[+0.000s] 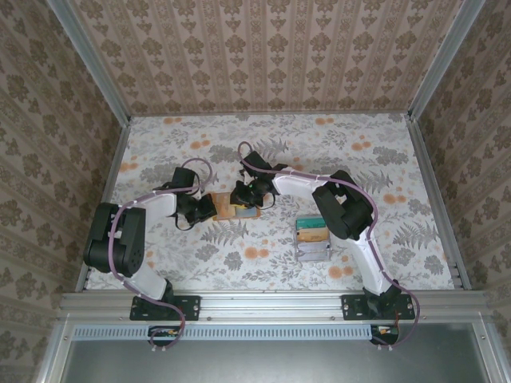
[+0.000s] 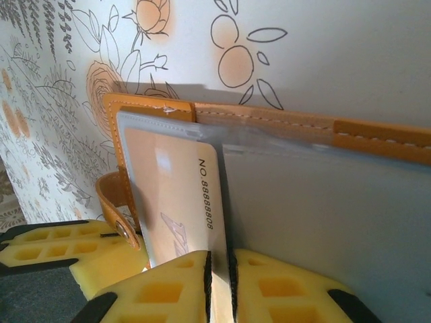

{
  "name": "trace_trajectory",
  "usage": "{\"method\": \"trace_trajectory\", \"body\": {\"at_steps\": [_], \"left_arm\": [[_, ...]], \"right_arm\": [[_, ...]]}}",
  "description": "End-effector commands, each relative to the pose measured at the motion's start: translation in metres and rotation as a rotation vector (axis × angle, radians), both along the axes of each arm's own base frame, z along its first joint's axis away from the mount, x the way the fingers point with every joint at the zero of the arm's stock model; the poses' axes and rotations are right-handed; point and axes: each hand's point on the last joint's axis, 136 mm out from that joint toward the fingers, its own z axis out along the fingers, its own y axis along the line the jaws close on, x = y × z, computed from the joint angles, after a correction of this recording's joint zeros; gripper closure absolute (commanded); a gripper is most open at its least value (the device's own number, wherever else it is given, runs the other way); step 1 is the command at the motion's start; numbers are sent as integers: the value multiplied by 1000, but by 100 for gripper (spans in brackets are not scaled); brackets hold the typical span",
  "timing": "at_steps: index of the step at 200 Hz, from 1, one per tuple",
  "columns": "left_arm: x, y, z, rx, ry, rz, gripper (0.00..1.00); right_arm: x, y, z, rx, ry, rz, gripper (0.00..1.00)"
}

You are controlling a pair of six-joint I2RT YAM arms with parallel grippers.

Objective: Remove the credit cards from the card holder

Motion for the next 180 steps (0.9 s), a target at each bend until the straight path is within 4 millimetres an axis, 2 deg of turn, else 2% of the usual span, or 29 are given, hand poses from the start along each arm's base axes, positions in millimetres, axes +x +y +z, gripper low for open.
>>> {"method": "trace_trajectory", "body": {"at_steps": [1,12,33,67,126,180], "left_arm": [[-12,4,-17,36,70,7,100],[-12,4,-17,34,69,5,100],[-12,5,-17,37,71,6,100],[-11,6,-16,45,69,8,100],[-10,7,-17,48,71,13,100],[-9,7,-16,46,67,13,100]], "right_arm": [[-4,6,-6,8,38,14,79],[-5,8,-7,10,42,17,80],[-5,6,-7,2,37,13,100],[-2,-6,3,-22,4,-13,100],[5,-44,18,-78,-55,-92,100],[7,-60,40,-101,-100,-98,100]]}}
